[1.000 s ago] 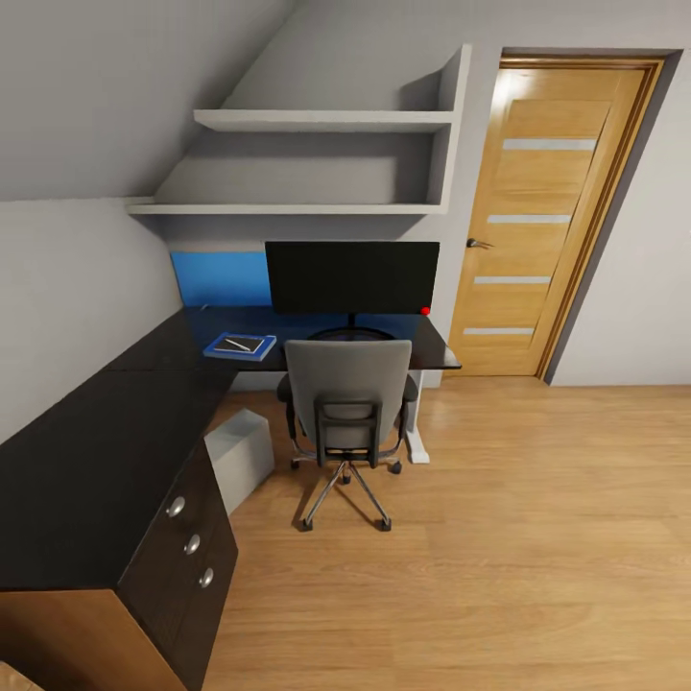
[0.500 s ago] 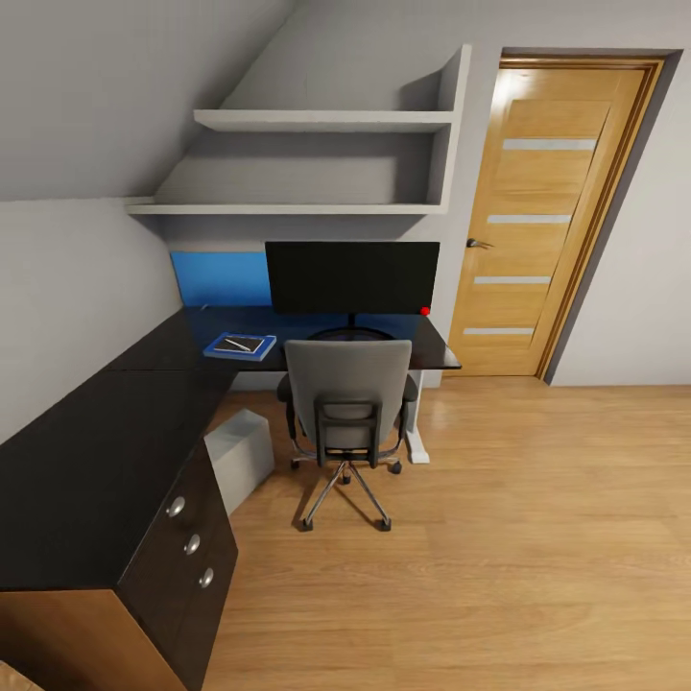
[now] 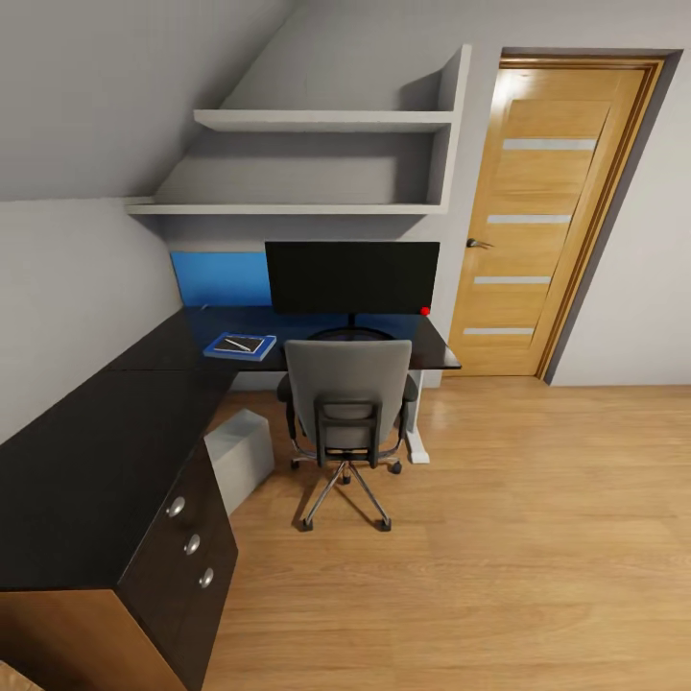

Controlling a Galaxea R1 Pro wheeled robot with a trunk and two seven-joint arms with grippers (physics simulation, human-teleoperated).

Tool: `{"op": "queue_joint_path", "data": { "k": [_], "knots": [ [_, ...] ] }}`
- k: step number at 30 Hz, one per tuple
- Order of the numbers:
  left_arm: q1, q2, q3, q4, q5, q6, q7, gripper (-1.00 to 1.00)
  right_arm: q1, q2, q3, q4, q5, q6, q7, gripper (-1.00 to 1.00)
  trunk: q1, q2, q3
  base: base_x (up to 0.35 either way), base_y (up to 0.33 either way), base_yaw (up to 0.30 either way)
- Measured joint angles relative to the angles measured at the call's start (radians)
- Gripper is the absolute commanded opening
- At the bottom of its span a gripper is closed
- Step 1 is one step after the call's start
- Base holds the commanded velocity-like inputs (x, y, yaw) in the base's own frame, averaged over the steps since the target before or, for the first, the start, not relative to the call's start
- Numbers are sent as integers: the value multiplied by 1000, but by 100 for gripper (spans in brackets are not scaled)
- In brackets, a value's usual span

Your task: In the bedroom, organize the workspace by keeping the computer under the desk, ensuring the monitor is on the desk, placing the keyboard on the desk next to the monitor, placing the mouse on the desk next to the keyboard, moving the folder from the swivel chair onto the desk next to the mouse, stacking the notebook on top of the folder with the pen on top of the notebook, and positioning the swivel chair next to the desk.

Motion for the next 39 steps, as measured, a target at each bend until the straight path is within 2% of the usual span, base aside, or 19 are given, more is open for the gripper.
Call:
{"op": "queue_joint_path", "data": {
  "k": [39],
  "knots": [
    [0, -5, -1, -2, -2, 0, -6, 100, 0, 0, 0, 0, 0, 0, 0, 100, 0, 0, 0, 0, 0, 0]
  ]
}}
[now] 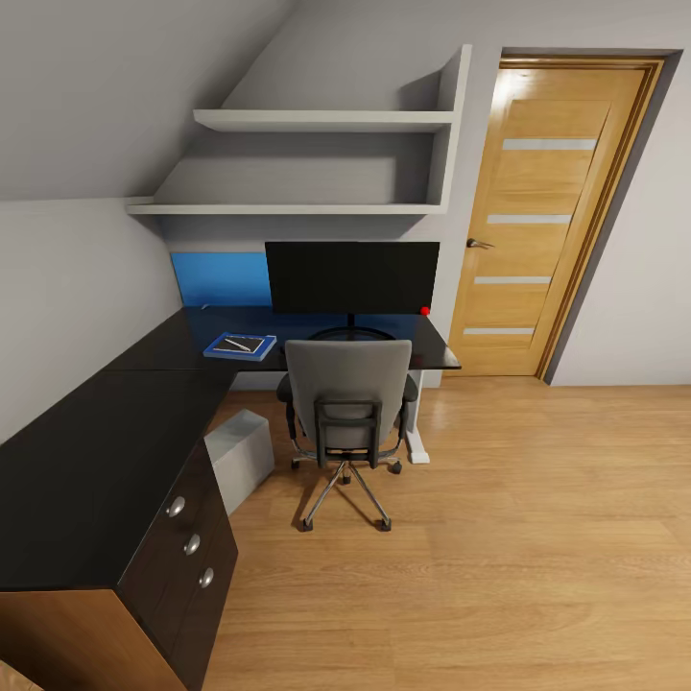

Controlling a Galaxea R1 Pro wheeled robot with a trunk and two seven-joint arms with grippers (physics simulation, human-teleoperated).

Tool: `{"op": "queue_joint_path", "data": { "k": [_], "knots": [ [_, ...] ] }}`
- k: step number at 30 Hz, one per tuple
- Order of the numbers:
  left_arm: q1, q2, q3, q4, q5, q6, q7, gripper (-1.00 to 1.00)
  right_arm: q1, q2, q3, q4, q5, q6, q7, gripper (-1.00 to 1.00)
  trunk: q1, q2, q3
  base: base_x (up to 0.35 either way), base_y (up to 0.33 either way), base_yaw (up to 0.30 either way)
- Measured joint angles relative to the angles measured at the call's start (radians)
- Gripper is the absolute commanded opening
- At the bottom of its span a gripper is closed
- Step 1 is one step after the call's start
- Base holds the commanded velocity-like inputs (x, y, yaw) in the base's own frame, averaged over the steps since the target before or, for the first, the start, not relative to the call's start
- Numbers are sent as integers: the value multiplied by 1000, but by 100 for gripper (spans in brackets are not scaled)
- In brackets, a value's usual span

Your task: In the bedroom, organize the workspace by keeping the computer under the desk, ensuring the monitor is on the desk, placing the keyboard on the desk next to the monitor, placing the mouse on the desk next to the keyboard, moving the folder from the swivel chair onto the desk next to the mouse, stacking the notebook on top of the folder with the pen on top of the notebook, and positioning the swivel chair next to the desk.

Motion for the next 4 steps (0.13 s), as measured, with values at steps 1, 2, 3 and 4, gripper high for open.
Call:
{"op": "queue_joint_path", "data": {
  "k": [1, 2, 3, 4],
  "knots": [
    [0, 0, 0, 0, 0, 0, 0, 100, 0, 0, 0, 0, 0, 0, 0, 100, 0, 0, 0, 0, 0, 0],
    [0, 0, 0, 0, 0, 0, 0, 100, 0, 0, 0, 0, 0, 0, 0, 100, 0, 0, 0, 0, 0, 0],
    [0, 0, 0, 0, 0, 0, 0, 100, 0, 0, 0, 0, 0, 0, 0, 100, 0, 0, 0, 0, 0, 0],
    [0, 0, 0, 0, 1, 0, -1, 100, 0, 0, 0, 0, 0, 0, 0, 100, 0, 0, 0, 0, 0, 0]
  ]
}}
